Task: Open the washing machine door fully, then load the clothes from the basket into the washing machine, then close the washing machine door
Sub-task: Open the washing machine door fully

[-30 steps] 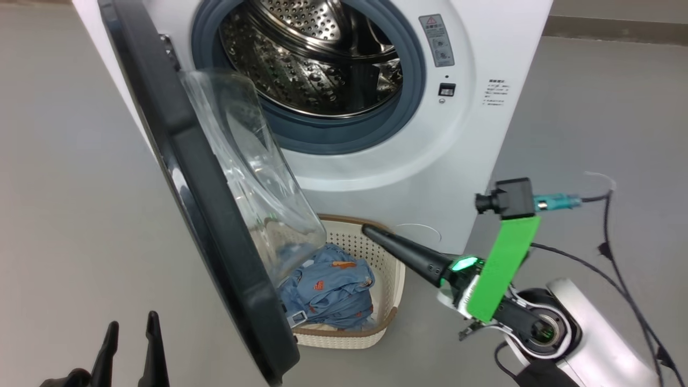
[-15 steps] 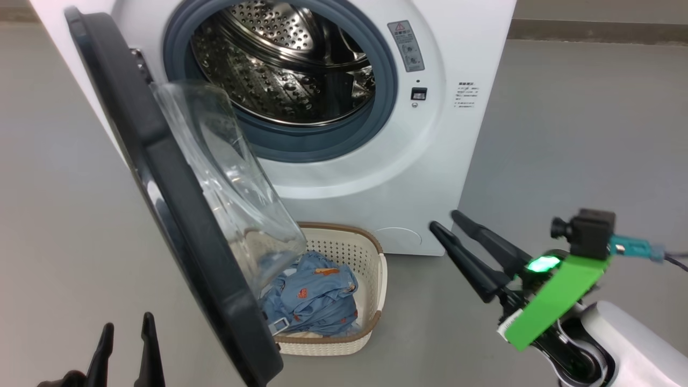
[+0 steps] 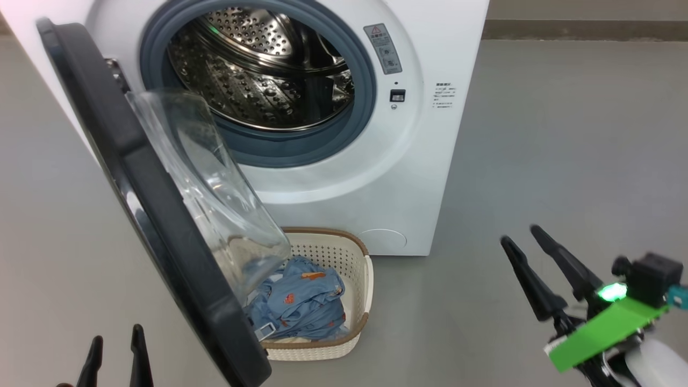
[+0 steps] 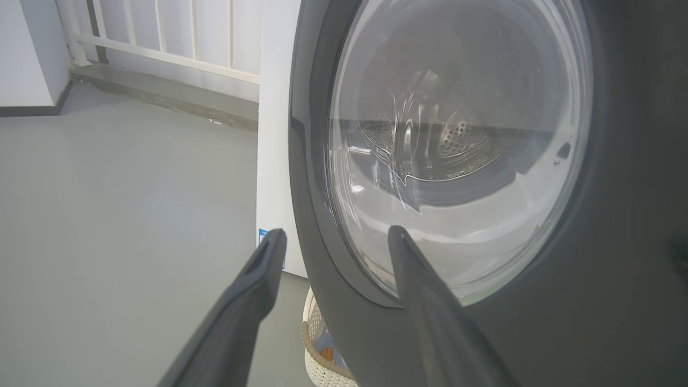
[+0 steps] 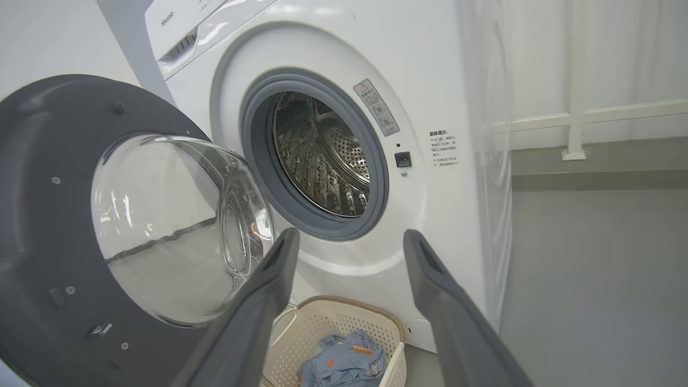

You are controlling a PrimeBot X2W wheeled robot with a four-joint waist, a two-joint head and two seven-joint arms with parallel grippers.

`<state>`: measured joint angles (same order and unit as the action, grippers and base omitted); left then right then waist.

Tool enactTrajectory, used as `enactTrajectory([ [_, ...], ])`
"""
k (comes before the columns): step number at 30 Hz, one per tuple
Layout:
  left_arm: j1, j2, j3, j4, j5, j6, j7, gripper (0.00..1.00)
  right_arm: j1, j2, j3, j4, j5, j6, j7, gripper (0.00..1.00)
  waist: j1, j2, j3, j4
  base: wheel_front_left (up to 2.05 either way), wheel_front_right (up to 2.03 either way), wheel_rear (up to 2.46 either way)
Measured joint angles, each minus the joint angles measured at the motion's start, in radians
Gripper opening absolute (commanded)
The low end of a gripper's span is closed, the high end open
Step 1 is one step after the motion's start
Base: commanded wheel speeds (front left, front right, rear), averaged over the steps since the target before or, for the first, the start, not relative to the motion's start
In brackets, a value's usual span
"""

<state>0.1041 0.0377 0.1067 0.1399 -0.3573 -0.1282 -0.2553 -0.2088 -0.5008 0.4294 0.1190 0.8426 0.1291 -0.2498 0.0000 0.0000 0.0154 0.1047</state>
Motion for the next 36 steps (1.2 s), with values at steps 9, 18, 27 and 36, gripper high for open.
enactTrajectory([
  [9,0.0,0.0,0.017,-0.001,0.002,0.0,0.0,1.0,0.166,0.102,-0.196,-0.022,-0.225,0.0,0.0,1.0,-0.0001,0.0,0.005,-0.033,0.0,0.0,0.0],
  [18,0.0,0.0,0.023,-0.001,0.012,0.0,0.0,1.0,0.264,0.183,-0.334,-0.039,-0.389,0.0,0.0,1.0,0.0,0.0,0.001,-0.041,0.0,0.0,0.0],
  [27,0.001,0.0,0.026,-0.001,0.019,0.0,0.0,1.0,0.338,0.26,-0.439,-0.043,-0.445,0.0,0.0,1.0,0.0,0.0,-0.006,-0.045,0.0,0.0,0.0],
  [36,0.005,0.0,0.029,-0.001,0.019,0.0,0.0,1.0,0.357,0.299,-0.482,-0.036,-0.464,0.0,0.0,1.0,0.0,0.0,-0.012,-0.054,0.0,0.0,0.0],
])
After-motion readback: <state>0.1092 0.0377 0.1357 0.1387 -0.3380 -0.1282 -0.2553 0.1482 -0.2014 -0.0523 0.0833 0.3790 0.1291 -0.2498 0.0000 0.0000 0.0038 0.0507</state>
